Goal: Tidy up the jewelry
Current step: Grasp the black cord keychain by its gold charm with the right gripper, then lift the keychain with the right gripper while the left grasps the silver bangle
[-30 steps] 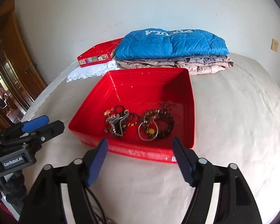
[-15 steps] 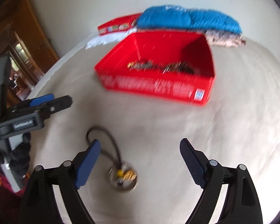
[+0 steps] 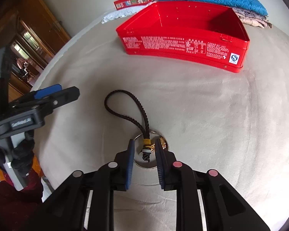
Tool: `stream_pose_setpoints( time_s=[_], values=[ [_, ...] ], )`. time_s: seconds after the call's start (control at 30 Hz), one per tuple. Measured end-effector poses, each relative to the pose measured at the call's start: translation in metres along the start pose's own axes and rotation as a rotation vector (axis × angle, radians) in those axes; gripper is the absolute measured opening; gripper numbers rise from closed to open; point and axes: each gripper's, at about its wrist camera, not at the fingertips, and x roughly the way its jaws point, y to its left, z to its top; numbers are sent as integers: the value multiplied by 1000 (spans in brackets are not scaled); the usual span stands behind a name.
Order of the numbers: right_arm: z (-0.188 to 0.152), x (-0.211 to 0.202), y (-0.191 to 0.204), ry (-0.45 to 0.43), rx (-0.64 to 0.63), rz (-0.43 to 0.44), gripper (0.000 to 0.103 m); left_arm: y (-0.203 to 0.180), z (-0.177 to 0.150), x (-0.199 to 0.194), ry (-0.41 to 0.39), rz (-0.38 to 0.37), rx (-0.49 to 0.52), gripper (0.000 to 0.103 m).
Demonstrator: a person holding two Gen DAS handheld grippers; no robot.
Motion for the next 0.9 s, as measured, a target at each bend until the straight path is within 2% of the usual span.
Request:
stream_pose_setpoints(
  time_s=[0.13,0.4,0.47,0.5,0.73,0.9],
  values=[
    [4,11,0,27,-8,-45,22,-1,-2,1,5,-4,6,91],
    [5,16,8,24,-47,-94,20,0,-2,7,19,-10,-3,91],
    [7,17,11,20,-45,-73,10,1,-2,7,21,-10,-4,91],
    [7,15,11,18,-38,-66,10,1,-2,8,22,-11,-6,91],
    [14,-16,-3,-74,28,17,10,-3,-4,7,30,-32,4,91],
    [18,-51,-21,-172,82,12,9,-12,-5,8,39,-49,18,91]
  ],
)
